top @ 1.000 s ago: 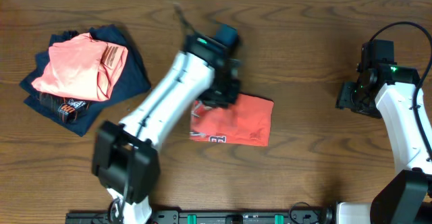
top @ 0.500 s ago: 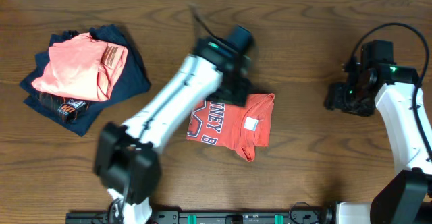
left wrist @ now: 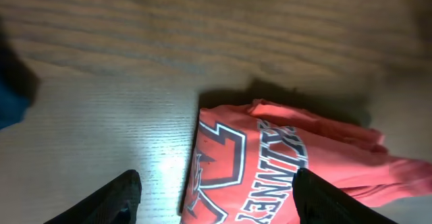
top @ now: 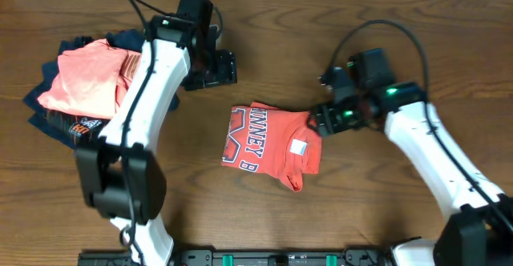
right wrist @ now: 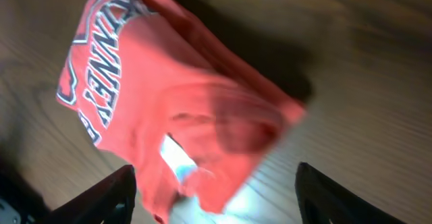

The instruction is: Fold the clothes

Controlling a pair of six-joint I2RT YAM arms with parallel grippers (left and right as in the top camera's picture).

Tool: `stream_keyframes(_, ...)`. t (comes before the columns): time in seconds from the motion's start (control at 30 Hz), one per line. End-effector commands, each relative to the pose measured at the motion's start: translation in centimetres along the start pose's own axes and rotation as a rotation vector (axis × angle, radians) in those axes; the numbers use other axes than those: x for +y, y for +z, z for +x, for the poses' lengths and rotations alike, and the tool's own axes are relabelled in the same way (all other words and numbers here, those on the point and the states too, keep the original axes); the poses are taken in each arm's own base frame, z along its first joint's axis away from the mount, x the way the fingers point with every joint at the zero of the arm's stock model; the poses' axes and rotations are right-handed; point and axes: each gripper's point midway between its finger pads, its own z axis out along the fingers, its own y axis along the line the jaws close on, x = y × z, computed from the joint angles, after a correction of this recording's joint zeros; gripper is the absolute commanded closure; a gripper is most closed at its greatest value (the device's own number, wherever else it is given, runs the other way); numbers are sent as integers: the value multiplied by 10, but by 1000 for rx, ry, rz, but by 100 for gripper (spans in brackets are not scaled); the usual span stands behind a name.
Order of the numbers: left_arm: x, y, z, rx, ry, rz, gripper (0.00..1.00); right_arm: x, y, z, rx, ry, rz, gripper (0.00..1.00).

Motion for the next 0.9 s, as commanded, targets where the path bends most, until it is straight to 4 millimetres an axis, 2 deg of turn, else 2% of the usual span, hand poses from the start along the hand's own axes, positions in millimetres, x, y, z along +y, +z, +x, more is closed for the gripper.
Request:
stream_keyframes(0.0, -3, 33, 15, 113, 33, 33, 27, -6, 32, 20, 76, 88, 53, 25)
stream_keyframes(0.07, -3, 47, 20, 157, 39, 34, 27, -8, 52, 28, 111, 126, 55, 27)
stream_keyframes(0.17, -2, 65, 30, 220, 35, 18, 27, -22, 75, 44, 168, 165, 101, 40)
stream_keyframes(0.27, -1, 76, 40, 271, 34, 3, 27, -57, 87, 54, 192, 262, 277, 43)
stream_keyframes(0.33, 0, 78, 41, 279, 31, 0, 27, -80, 87, 53, 167, 304, 383, 41)
stream_keyframes(0.4, 0, 78, 40, 275, 31, 1, 27, -94, 86, 40, 104, 317, 427, 40)
stream_keyframes(0.53, 1, 77, 38, 269, 27, 2, 27, -117, 79, -14, -107, 285, 445, 35)
stream_keyframes(0.67, 2, 76, 37, 266, 26, 4, 23, -123, 65, -53, -216, 200, 419, 29)
stream_keyframes(0.8, -2, 77, 27, 230, 34, 21, 20, -117, 40, -68, -204, 141, 423, 25)
stream_keyframes(0.87, -20, 75, 20, 205, 85, 123, 18, -118, 19, -71, -208, 144, 471, 24)
